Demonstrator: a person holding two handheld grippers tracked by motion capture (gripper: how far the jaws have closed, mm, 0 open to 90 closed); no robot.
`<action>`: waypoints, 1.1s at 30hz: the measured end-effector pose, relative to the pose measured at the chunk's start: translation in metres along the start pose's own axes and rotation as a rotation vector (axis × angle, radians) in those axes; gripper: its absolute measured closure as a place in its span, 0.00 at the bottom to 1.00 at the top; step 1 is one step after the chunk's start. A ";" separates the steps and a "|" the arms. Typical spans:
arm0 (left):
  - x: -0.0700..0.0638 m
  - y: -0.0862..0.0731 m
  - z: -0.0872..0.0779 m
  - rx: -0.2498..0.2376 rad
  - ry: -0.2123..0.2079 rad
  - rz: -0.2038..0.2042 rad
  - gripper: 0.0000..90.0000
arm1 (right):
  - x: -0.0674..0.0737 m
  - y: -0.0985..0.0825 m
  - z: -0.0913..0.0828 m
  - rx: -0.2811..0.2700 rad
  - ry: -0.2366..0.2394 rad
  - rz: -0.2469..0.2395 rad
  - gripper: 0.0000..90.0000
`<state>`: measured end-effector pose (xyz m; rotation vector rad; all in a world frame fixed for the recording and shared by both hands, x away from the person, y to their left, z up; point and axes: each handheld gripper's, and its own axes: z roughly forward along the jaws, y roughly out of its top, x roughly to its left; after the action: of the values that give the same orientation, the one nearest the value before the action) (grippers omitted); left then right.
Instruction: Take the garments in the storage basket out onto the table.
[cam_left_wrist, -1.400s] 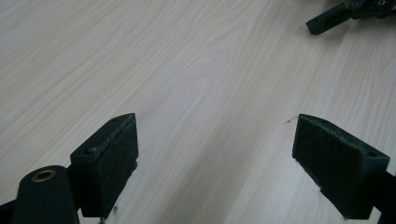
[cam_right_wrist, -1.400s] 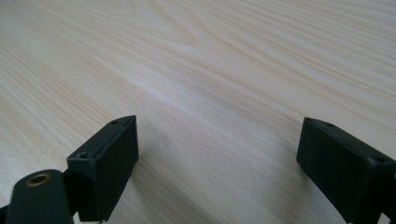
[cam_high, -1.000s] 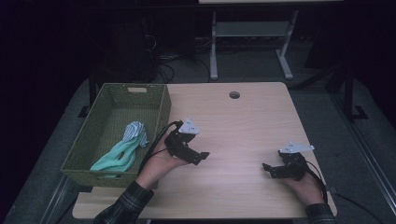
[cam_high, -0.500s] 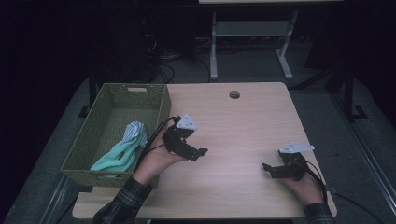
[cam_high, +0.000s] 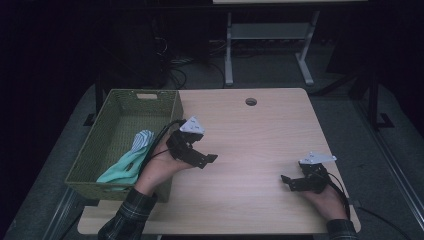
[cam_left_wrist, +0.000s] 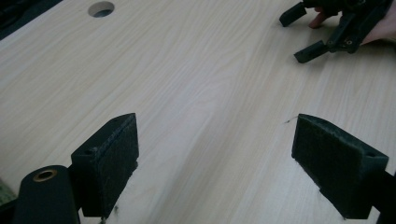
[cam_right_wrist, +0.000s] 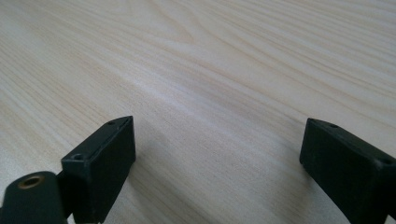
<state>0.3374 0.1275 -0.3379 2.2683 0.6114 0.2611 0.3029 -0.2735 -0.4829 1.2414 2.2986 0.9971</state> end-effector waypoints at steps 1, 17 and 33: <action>0.001 -0.001 -0.001 -0.001 0.000 -0.003 0.16 | 0.000 0.000 0.000 0.000 0.000 0.001 0.11; 0.014 -0.007 -0.019 -0.005 0.025 -0.035 0.16 | 0.000 0.000 0.000 0.000 0.001 0.000 0.11; 0.024 -0.014 -0.030 0.007 0.028 -0.057 0.16 | 0.000 0.000 0.000 0.000 0.001 0.001 0.11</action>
<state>0.3422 0.1663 -0.3269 2.2537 0.6913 0.2629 0.3029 -0.2734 -0.4829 1.2419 2.2988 0.9978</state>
